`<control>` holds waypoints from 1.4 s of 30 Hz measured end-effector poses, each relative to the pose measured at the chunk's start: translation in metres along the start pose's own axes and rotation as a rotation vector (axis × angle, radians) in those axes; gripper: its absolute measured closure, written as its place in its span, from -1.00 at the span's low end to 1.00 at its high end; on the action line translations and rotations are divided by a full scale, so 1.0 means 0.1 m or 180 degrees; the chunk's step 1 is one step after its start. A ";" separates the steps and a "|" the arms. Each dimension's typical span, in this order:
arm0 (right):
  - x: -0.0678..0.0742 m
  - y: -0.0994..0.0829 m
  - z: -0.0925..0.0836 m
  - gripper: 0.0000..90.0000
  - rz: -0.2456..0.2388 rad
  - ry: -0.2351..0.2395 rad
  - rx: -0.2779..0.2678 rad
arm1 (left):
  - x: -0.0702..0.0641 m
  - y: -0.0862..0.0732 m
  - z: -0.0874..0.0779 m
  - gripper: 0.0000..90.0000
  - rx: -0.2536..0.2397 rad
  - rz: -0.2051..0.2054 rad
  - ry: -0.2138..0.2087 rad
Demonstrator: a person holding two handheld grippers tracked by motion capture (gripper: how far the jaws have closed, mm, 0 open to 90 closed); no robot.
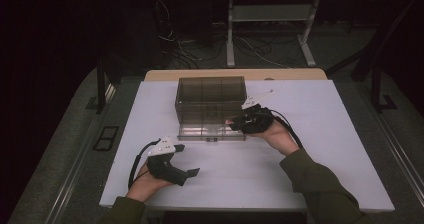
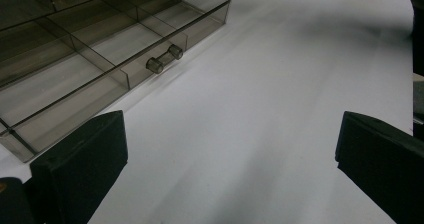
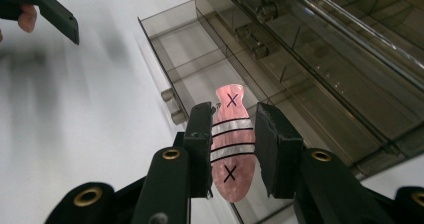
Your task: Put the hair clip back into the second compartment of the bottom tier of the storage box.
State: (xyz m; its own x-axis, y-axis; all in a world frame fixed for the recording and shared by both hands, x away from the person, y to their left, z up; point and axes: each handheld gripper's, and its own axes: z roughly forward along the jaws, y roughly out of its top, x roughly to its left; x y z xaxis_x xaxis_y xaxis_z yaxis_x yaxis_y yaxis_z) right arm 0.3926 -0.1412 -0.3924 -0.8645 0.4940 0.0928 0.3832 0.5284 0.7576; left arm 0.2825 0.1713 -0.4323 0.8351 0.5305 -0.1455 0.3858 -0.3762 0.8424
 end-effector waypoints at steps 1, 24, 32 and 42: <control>0.00 0.01 0.01 0.51 0.0000 0.0005 -0.0004 | 0.00 0.00 0.00 -1.00 0.0003 0.0008 0.0003; 0.06 0.19 0.38 0.51 -0.0007 0.0067 0.0005 | -0.02 0.00 0.00 -1.00 -0.0004 0.0013 -0.0019; 0.08 0.21 0.53 0.50 0.0019 0.0093 0.0060 | -0.02 0.00 -0.01 -1.00 -0.0001 0.0017 -0.0025; 0.08 0.22 0.68 0.50 0.0045 0.0078 0.0118 | -0.02 0.00 -0.01 -1.00 0.0008 0.0031 -0.0027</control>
State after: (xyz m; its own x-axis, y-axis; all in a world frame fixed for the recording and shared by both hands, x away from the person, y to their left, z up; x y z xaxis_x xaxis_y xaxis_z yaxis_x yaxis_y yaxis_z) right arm 0.4159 -0.0786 -0.4191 -0.8664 0.4848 0.1195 0.4069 0.5468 0.7317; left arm 0.2806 0.1713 -0.4315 0.8421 0.5204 -0.1418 0.3787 -0.3832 0.8425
